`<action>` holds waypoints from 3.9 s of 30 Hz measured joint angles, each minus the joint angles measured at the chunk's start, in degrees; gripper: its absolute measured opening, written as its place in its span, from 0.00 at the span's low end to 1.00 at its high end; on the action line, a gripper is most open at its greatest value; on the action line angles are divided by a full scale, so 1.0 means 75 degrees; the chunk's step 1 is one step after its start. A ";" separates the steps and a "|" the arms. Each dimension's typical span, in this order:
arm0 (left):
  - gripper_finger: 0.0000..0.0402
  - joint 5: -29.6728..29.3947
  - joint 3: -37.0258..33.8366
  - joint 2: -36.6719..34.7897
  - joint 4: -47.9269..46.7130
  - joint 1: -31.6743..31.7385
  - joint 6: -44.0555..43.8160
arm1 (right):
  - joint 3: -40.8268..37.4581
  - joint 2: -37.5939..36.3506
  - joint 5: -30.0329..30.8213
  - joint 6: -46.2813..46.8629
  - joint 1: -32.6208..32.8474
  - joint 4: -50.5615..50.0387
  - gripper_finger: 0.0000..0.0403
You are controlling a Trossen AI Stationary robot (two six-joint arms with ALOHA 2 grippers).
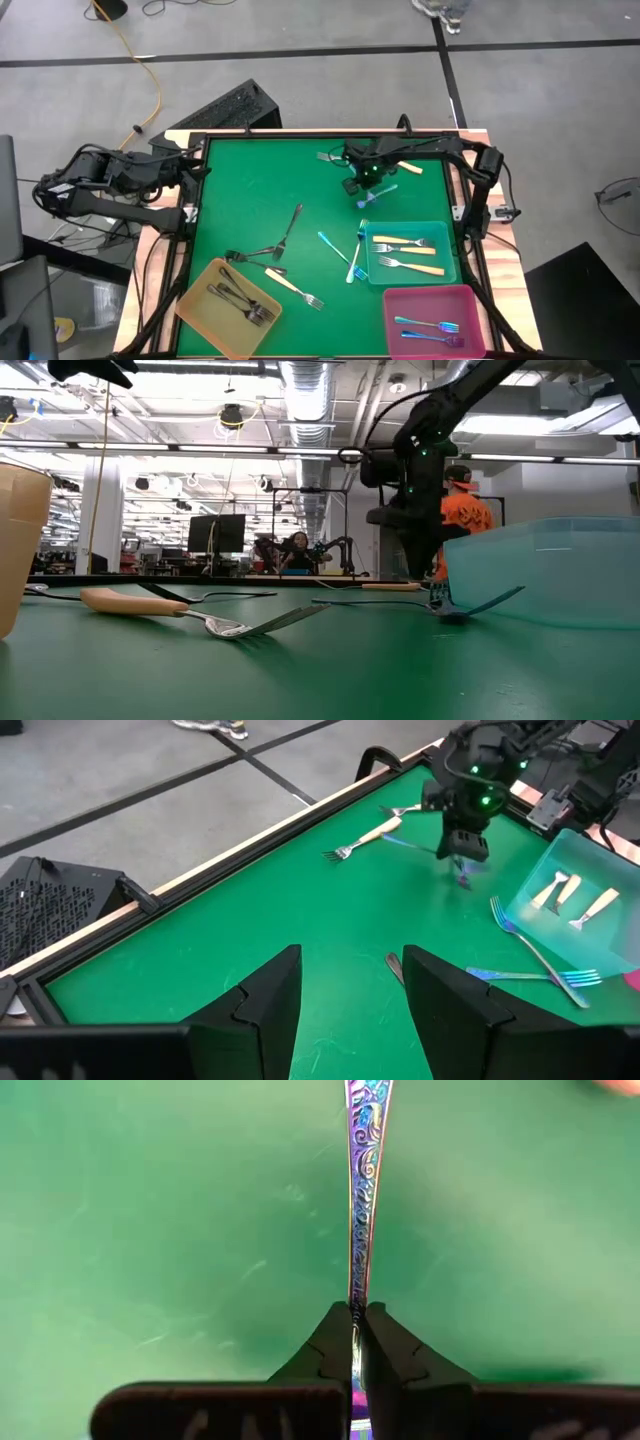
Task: Sort silverware by color (type)
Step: Put the purple fork into the pink bin
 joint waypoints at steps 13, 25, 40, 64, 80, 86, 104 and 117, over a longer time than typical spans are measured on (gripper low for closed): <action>0.39 -0.0026 0.0000 0.0000 0.0000 0.0000 0.0026 | 0.0316 -0.0017 0.0150 -0.0347 0.0414 0.2237 0.07; 0.39 -0.0064 0.0000 0.0000 0.0000 0.0000 0.0052 | 0.0330 -0.0032 -0.0129 -0.0471 0.0730 0.4924 0.07; 0.39 -0.0064 0.0000 0.0000 -0.0006 0.0000 0.0052 | 0.2020 -0.0035 -0.1095 -0.1515 0.1304 0.5690 0.07; 0.39 -0.0064 0.0000 0.0000 -0.0009 0.0000 0.0015 | 0.6718 -0.0050 -0.0150 -0.2872 0.3897 -0.0717 0.07; 0.39 -0.0064 0.0000 0.0000 -0.0006 0.0000 -0.0268 | 0.7804 -0.0054 0.2326 -0.0428 0.6840 -0.5623 0.07; 0.39 -0.0068 -0.0147 -0.0006 0.0008 0.0000 -0.0313 | 0.7294 -0.0557 0.2171 0.0100 0.7838 -0.5614 0.07; 0.39 0.0370 -0.1221 -0.0003 0.0318 0.0000 -0.0880 | 0.1482 -0.2766 0.0846 0.3295 1.0226 -0.4403 0.08; 0.39 0.0385 -0.1221 -0.0003 0.0315 -0.0001 -0.1066 | -0.0716 -0.2792 -0.0284 0.3673 1.0961 -0.1708 0.08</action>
